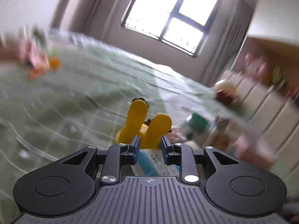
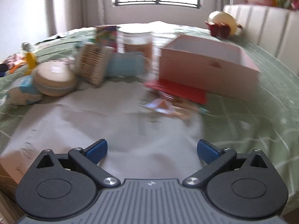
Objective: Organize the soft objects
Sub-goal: 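Reach the left gripper to the blue-white wet wipes pack and grasp it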
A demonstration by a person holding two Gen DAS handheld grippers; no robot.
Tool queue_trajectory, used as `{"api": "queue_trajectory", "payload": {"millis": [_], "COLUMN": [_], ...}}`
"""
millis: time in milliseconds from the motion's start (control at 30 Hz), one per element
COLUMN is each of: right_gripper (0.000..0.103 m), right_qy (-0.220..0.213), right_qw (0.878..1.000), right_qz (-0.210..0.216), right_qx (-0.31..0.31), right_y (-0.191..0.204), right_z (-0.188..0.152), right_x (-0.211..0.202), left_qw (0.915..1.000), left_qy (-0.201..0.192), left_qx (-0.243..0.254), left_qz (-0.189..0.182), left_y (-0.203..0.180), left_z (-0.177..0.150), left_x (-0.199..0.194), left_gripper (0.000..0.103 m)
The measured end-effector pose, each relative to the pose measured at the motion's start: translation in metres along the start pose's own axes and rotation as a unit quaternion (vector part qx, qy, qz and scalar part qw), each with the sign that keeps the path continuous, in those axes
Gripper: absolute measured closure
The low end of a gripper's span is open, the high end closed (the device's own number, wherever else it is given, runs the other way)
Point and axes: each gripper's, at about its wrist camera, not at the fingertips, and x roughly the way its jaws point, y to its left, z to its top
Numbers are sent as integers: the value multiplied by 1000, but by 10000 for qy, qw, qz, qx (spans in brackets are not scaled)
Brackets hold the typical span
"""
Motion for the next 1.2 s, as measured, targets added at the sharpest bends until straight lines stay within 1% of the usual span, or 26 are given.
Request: {"api": "queue_trajectory", "payload": {"millis": [33,67,133,200,267,367,433,500,533,567,633,667,700,733,767,800,833,867,900,933,967,1000,1033,1100,1133,1200], "right_gripper": [0,0,0,1,1,1,1,1,1,1,1,1,1,1,1,1,1,1,1,1,1,1,1,1,1,1], "right_qy": [-62,-122,-181,-225,-301,-402,-486,-582,-623,-644,-625,-598,-571,-566,-574,-576,-564,-543,-522,-528,-557,-589,-621,-690,-721,-778], "right_qw": [9999,9995,9985,9974,9969,9970,9971,9967,9965,9964,9966,9968,9970,9970,9970,9970,9972,9974,9976,9976,9974,9972,9971,9967,9964,9959], "right_qz": [106,236,448,591,640,592,484,431,412,399,398,408,414,413,407,393,379,379,393,400,397,390,369,335,339,370], "right_qx": [-61,-145,-268,-332,-345,-300,-335,-378,-388,-387,-347,-328,-318,-316,-319,-320,-304,-274,-234,-211,-211,-229,-250,-277,-277,-273], "right_y": [8,18,31,41,45,44,44,44,44,45,46,47,47,47,47,46,44,42,40,39,38,38,39,41,41,39], "right_z": [2,4,7,10,9,6,5,5,4,4,2,0,-1,-4,-6,-9,-11,-13,-15,-18,-20,-22,-23,-26,-27,-29], "right_x": [-2,-4,-5,-7,-8,-9,-8,-9,-8,-6,-3,-2,-1,0,1,1,2,3,4,5,5,5,5,5,5,5], "left_qw": [9997,9995,9994,9979,9940,9850,9805,9826,9831,9820,9787,9760,9715,9629,9531,9421,9303,9200,9095,9010,8938,8907,8894,8898,8930,9100], "left_qy": [39,58,218,596,978,1268,1322,1031,673,329,-98,-106,20,269,497,714,937,1013,964,1007,1132,1276,1424,1421,1400,1231], "left_qx": [-178,-211,-155,-191,-185,409,930,1411,1682,1860,2052,2174,2367,2681,2982,3275,3545,3778,4032,4209,4335,4363,4344,4334,4274,3943], "left_qz": [-170,-235,-222,-179,-458,-1098,-1115,-630,-261,-81,-25,-32,-77,-145,-136,-60,92,225,310,294,198,70,-68,-127,-164,-350], "left_y": [11,16,24,29,25,8,-6,-21,-32,-42,-59,-72,-83,-96,-106,-114,-121,-126,-132,-133,-137,-138,-140,-133,-133,-131], "left_z": [5,8,12,7,-4,-25,-38,-42,-42,-41,-41,-44,-51,-59,-65,-73,-83,-94,-104,-109,-114,-116,-118,-116,-113,-103], "left_x": [6,13,34,55,63,55,44,27,15,4,-8,-8,-7,1,7,17,28,37,41,41,42,44,45,43,41,32], "left_gripper": [76,76,76,76,75,70,67,70,71,71,71,71,71,69,66,66,64,57,51,37,19,11,2,3,3,3]}}
